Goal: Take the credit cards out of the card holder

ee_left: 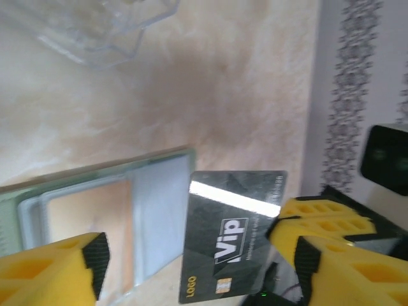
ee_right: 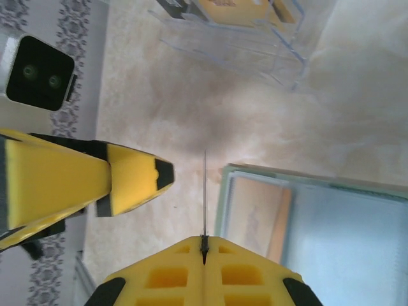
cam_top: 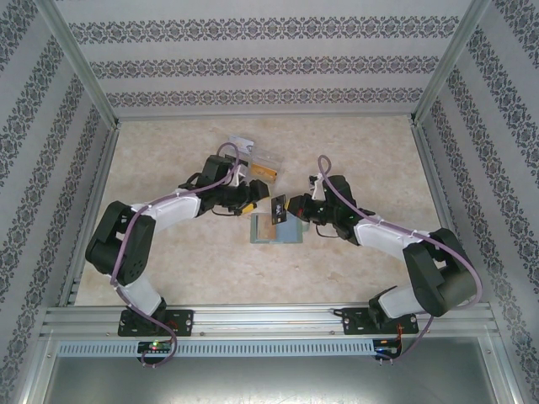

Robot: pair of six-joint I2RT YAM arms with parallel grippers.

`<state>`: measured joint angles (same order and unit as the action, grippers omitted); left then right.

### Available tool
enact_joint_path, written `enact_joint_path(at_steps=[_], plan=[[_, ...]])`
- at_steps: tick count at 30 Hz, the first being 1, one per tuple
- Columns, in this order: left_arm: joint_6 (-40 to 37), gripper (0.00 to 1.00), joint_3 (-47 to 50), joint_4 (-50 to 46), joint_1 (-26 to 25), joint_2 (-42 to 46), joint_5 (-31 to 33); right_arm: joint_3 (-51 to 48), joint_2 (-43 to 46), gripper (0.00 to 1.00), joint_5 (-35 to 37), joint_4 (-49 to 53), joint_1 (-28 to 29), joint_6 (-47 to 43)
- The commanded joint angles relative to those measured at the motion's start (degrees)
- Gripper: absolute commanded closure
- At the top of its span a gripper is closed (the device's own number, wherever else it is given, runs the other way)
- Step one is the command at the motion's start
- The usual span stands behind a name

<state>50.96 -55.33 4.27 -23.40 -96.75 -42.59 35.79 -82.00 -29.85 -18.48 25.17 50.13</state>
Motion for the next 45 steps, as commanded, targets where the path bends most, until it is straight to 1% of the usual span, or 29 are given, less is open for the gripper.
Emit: enact_joint_path(at_steps=[1, 4, 6, 7, 10, 12, 17, 20, 22, 23, 24, 26, 27, 28, 31, 34, 37, 42, 45], plan=[[4.2, 0.17, 2.8, 13.3, 1.8, 1.6, -6.0, 1.6, 0.0, 1.00, -5.8, -7.5, -1.3, 4.2], [5.2, 0.15, 3.0, 16.3, 2.4, 1.7, -9.2, 2.3, -0.6, 1.00, -8.4, -11.7, -2.0, 7.2], [6.1, 0.16, 2.7, 17.8, 2.5, 1.7, -10.5, 2.9, -1.0, 1.00, -9.9, -13.8, -2.4, 8.8], [7.3, 0.18, 2.6, 18.7, 2.5, 1.8, -10.4, 3.2, -1.3, 1.00, -10.9, -15.2, -2.6, 9.9], [12.8, 0.25, 2.5, 26.0, 2.5, 1.5, -11.4, 4.1, -2.0, 1.00, -12.9, -18.2, -3.0, 12.4], [13.8, 0.33, 1.9, 27.1, 2.5, 1.4, -11.7, 4.7, -2.4, 1.00, -13.5, -19.3, -3.2, 13.4], [16.1, 0.58, 2.0, 30.4, 2.5, 2.1, -12.2, 5.3, -3.1, 1.00, -14.3, -21.6, -3.4, 15.2], [16.1, 0.79, 2.1, 32.0, 2.5, 2.8, -12.6, 5.3, -3.8, 1.00, -14.5, -22.4, -3.4, 15.7], [15.5, 0.88, 2.2, 31.9, 2.4, 3.5, -12.4, 5.3, -4.3, 1.00, -14.5, -22.3, -3.4, 15.5], [15.4, 0.91, 2.3, 31.8, 2.5, 3.9, -12.0, 5.4, -4.4, 1.00, -14.7, -22.0, -3.5, 15.3], [15.4, 0.94, 2.4, 31.6, 2.4, 4.3, -11.6, 5.7, -4.6, 0.94, -14.8, -20.9, -3.4, 14.9], [15.7, 0.96, 2.6, 31.4, 2.4, 4.9, -10.2, 5.7, -4.8, 0.74, -14.7, -20.1, -3.0, 14.8], [15.8, 0.97, 2.5, 31.4, 2.5, 5.3, -9.5, 5.5, -4.8, 0.66, -14.7, -20.3, -2.8, 15.2], [16.1, 0.98, 2.7, 31.4, 2.5, 5.7, -8.7, 5.5, -4.8, 0.62, -14.6, -20.2, -2.5, 15.5], [16.8, 0.99, 2.8, 30.6, 2.5, 6.8, -6.6, 5.3, -4.9, 0.59, -14.3, -21.3, -1.4, 17.0], [18.3, 0.99, 3.2, 31.2, 2.4, 7.5, -4.7, 5.4, -5.2, 0.59, -13.8, -22.3, -0.4, 18.3], [18.9, 1.00, 3.5, 30.8, 2.4, 8.3, -3.3, 5.3, -5.5, 0.64, -13.3, -23.7, 0.5, 19.8], [19.6, 1.00, 4.6, 30.0, 2.5, 9.2, -1.7, 5.3, -5.6, 0.76, -12.3, -26.8, 1.2, 21.7], [19.8, 1.00, 5.0, 29.5, 2.6, 9.4, -1.3, 5.5, -5.7, 0.84, -12.0, -26.8, 1.5, 21.5]])
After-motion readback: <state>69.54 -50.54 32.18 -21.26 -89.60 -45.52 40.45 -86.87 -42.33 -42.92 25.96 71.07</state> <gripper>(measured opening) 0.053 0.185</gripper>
